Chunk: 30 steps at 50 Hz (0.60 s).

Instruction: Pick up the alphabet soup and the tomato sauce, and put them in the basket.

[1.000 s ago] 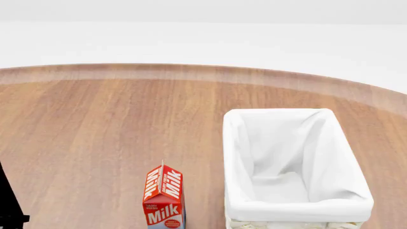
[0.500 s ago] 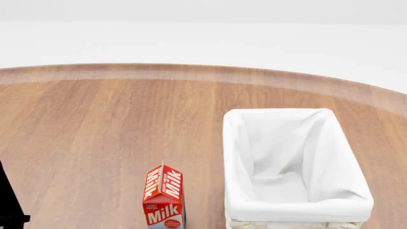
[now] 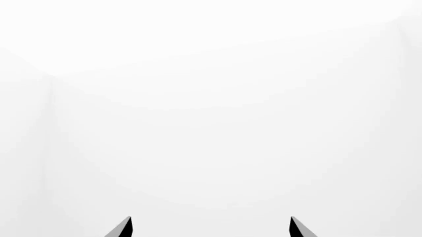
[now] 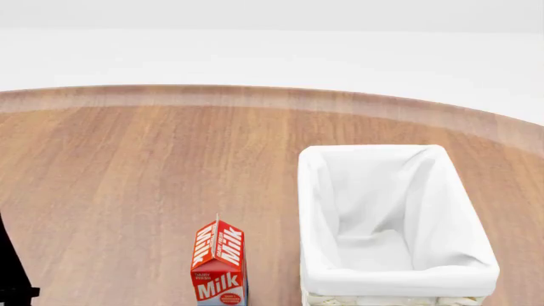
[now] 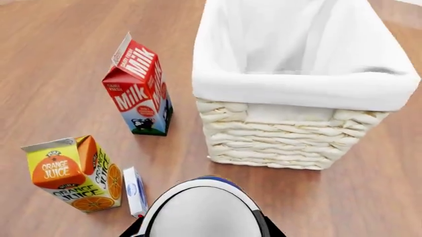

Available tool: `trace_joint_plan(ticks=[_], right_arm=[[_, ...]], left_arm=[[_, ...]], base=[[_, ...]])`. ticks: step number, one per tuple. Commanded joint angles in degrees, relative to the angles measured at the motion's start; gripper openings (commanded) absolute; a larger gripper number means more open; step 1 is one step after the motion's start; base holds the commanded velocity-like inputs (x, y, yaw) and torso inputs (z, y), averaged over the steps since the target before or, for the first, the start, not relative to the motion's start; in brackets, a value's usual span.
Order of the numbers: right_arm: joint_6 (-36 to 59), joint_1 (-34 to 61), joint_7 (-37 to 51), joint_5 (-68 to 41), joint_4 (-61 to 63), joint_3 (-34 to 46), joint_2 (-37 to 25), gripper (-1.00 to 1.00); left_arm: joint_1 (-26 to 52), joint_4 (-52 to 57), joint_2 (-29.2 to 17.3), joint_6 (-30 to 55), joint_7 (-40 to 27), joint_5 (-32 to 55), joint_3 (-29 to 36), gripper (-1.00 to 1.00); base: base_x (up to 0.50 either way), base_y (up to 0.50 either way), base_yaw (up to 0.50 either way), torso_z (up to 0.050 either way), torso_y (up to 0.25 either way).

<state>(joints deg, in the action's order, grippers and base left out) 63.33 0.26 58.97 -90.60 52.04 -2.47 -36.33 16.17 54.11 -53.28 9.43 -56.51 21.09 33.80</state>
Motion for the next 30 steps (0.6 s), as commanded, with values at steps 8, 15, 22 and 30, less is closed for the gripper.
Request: trace_joint_plan(ticks=[8, 15, 22, 30], right_arm=[[-3.0, 12.9, 10.2, -13.8, 2.0, 0.5, -4.8, -1.0], [-3.4, 17.1, 10.7, -14.7, 1.0, 1.3, -5.3, -1.0], [-4.2, 22.9, 11.9, -17.1, -0.8, 2.4, -6.8, -1.0], [-4.6, 28.8, 12.2, -18.5, -3.2, 2.8, -8.3, -1.0]], left_arm=[[0.6, 1.0, -0.1, 1.4, -0.3, 0.0, 0.2, 1.0], [0.7, 0.9, -0.1, 1.3, -0.2, 0.1, 0.2, 1.0], [0.6, 0.9, -0.5, 1.2, -0.4, 0.3, -0.1, 1.0], [0.8, 0.5, -0.2, 1.2, -0.1, 0.0, 0.3, 1.0]], base=[[0.0, 0.0, 0.0, 0.0, 0.0], [0.0, 0.0, 0.0, 0.0, 0.001], [0.0, 0.0, 0.0, 0.0, 0.0], [0.0, 0.0, 0.0, 0.0, 0.0]])
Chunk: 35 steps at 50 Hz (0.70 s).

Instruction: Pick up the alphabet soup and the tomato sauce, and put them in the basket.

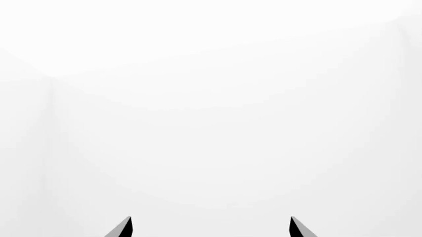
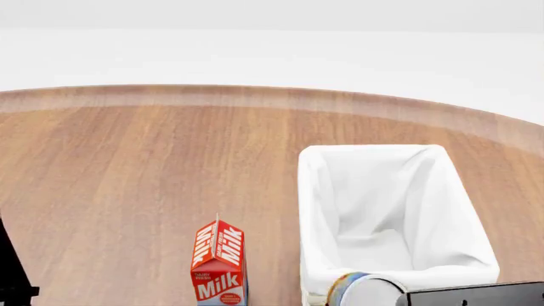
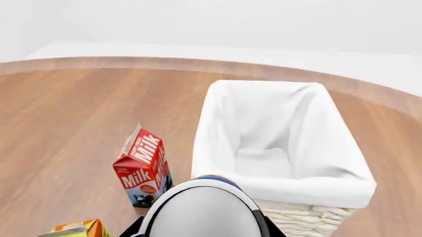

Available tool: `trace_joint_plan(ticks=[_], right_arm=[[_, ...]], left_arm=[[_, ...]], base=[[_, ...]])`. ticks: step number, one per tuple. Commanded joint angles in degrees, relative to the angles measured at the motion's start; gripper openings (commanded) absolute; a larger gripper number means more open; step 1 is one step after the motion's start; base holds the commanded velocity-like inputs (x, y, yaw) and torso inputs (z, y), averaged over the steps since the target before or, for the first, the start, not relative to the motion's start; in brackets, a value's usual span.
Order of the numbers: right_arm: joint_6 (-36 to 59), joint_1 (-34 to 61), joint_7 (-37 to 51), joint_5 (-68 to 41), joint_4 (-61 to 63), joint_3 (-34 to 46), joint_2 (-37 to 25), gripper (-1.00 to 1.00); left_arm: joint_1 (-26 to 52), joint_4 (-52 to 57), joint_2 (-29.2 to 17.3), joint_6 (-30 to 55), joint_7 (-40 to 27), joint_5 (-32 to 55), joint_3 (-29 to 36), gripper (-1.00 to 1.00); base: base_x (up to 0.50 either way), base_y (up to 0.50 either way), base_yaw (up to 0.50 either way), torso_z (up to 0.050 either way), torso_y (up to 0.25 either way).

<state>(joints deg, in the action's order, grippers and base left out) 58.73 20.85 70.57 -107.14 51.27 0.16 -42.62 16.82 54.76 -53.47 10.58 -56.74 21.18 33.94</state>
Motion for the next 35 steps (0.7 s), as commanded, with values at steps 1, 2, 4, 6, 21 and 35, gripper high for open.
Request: trace_joint_plan(ticks=[1, 2, 4, 6, 21, 35], right_arm=[[-0.1, 8.9, -0.7, -1.4, -2.3, -0.5, -1.6, -1.0], [0.2, 9.3, -1.1, -1.3, -2.5, -0.3, -1.6, -1.0], [0.9, 7.7, -4.0, 2.7, -2.9, -1.2, -0.3, -1.0], [1.0, 8.2, -4.3, 3.3, -3.4, -1.1, -0.3, -1.0], [2.0, 13.2, -10.6, 10.4, -8.4, 0.8, 2.1, -1.0], [2.6, 17.6, -18.1, 20.2, -15.8, 4.2, 5.0, -1.0]], left_arm=[[0.0, -0.4, 0.0, -0.4, 0.2, -0.1, 0.1, 1.0], [-0.2, -0.5, 0.0, -0.6, 0.2, -0.2, 0.2, 1.0], [-0.2, -0.7, 0.2, -0.6, 0.3, -0.3, 0.3, 1.0], [0.0, -0.6, 0.2, -0.5, 0.3, -0.3, 0.4, 1.0], [-0.1, -0.5, -0.1, -0.6, 0.2, -0.1, 0.2, 1.0], [0.3, -0.1, -0.4, -0.1, 0.1, 0.5, -0.2, 1.0]], base=[[0.0, 0.0, 0.0, 0.0, 0.0], [0.0, 0.0, 0.0, 0.0, 0.0], [0.0, 0.0, 0.0, 0.0, 0.005], [0.0, 0.0, 0.0, 0.0, 0.0], [0.0, 0.0, 0.0, 0.0, 0.0], [0.0, 0.0, 0.0, 0.0, 0.001]])
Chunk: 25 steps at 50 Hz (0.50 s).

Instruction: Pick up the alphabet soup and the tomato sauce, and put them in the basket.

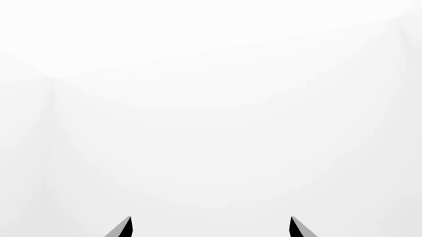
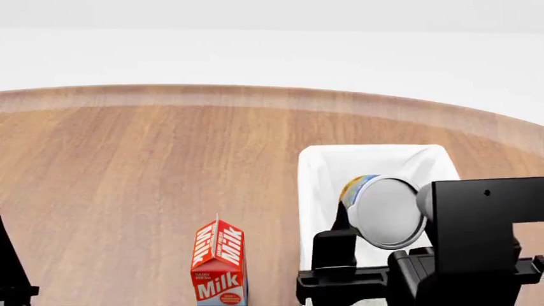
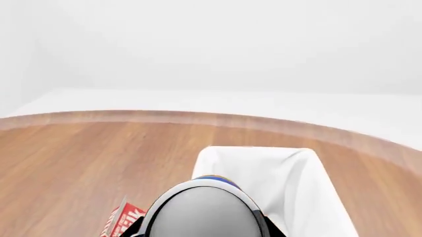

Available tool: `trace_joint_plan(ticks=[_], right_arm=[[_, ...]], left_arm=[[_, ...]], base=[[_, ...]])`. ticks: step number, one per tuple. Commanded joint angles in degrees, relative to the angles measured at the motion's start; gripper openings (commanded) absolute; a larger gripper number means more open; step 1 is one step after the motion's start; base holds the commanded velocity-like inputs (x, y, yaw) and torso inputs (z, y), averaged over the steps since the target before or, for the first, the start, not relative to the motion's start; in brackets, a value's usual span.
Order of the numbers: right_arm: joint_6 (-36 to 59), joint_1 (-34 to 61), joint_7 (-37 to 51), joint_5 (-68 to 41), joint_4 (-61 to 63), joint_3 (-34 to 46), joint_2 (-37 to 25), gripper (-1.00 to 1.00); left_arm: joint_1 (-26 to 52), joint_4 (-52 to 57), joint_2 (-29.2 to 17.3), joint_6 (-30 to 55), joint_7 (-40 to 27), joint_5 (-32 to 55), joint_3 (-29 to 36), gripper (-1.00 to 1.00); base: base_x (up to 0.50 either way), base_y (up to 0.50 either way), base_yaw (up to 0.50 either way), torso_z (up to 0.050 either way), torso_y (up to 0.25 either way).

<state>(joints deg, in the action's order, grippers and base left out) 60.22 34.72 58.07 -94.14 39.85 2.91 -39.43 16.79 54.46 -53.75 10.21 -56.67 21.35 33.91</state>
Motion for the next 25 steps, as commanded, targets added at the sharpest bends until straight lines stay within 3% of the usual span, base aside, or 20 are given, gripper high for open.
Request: trace_joint_plan(ticks=[1, 13, 25], right_arm=[[0.9, 3.9, -6.5, 8.7, -5.2, 1.8, 2.1, -1.0], [0.0, 10.0, -11.5, 14.0, -13.4, 4.1, 4.2, -1.0], [-7.3, 9.1, -21.8, 26.9, -22.1, 8.3, 6.9, -1.0]], left_arm=[[0.3, -0.1, 0.0, 0.2, 0.1, 0.2, 0.0, 1.0], [0.2, -0.3, 0.1, -0.1, 0.2, 0.1, 0.2, 1.0], [-0.6, -1.2, 0.1, -1.4, 0.3, -0.4, 0.3, 1.0]], base=[[0.0, 0.0, 0.0, 0.0, 0.0], [0.0, 0.0, 0.0, 0.001, 0.001], [0.0, 0.0, 0.0, 0.0, 0.001]])
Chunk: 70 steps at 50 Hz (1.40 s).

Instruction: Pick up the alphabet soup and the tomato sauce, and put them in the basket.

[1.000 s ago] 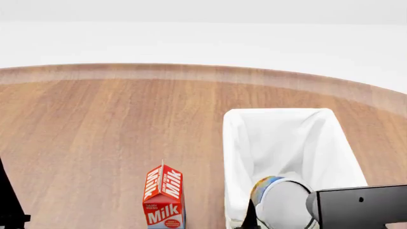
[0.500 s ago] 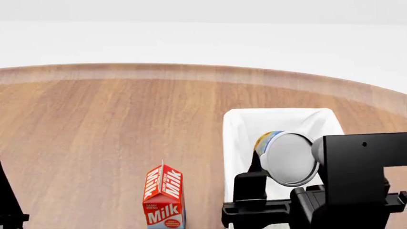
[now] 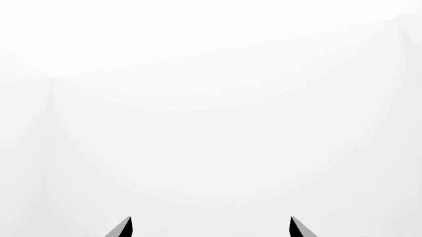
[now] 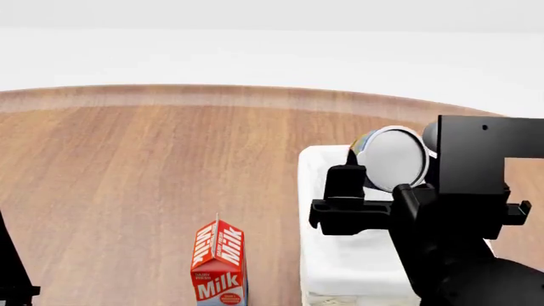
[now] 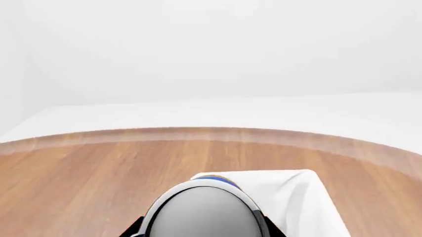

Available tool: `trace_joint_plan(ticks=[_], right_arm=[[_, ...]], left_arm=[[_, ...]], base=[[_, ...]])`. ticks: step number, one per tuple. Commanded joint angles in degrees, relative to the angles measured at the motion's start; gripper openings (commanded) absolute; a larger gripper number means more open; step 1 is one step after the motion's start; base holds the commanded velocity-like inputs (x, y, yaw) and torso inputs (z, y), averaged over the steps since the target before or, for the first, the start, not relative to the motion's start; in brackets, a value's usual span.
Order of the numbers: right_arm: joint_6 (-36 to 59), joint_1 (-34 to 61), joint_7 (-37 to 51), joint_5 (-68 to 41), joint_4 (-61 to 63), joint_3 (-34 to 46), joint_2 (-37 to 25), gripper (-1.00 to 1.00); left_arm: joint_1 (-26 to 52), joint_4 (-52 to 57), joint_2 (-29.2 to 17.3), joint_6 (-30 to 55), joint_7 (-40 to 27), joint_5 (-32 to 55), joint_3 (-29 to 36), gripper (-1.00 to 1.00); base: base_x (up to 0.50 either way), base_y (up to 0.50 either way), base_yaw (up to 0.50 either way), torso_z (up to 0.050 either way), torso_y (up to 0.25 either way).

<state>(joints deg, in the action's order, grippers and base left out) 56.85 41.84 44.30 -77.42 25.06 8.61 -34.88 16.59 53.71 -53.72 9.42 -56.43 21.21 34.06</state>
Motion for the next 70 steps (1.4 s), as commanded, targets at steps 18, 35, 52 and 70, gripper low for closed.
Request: trace_joint_plan(ticks=[18, 35, 52, 70], right_arm=[[-15.9, 4.7, -16.8, 25.7, -26.8, 8.4, 7.1, -1.0], [-23.8, 10.2, -23.0, 33.7, -43.5, 12.6, 12.2, -1.0], [-30.3, 15.8, -26.8, 38.6, -62.0, 15.0, 18.4, -1.0], [-32.3, 21.3, -28.1, 42.5, -75.1, 17.6, 22.4, -1.0]], left_arm=[[-0.2, -0.5, 0.6, -0.5, 0.3, -0.7, 0.6, 1.0], [-0.2, -1.2, 0.7, -1.0, 0.6, -0.3, 0.5, 1.0], [0.0, -1.7, 1.1, -1.1, 0.9, -0.3, 0.7, 1.0], [-0.5, -2.0, 1.1, -1.9, 1.1, -0.4, 0.6, 1.0]], base=[[0.0, 0.0, 0.0, 0.0, 0.001], [0.0, 0.0, 0.0, 0.0, 0.001], [0.0, 0.0, 0.0, 0.001, 0.001], [0.0, 0.0, 0.0, 0.0, 0.001]])
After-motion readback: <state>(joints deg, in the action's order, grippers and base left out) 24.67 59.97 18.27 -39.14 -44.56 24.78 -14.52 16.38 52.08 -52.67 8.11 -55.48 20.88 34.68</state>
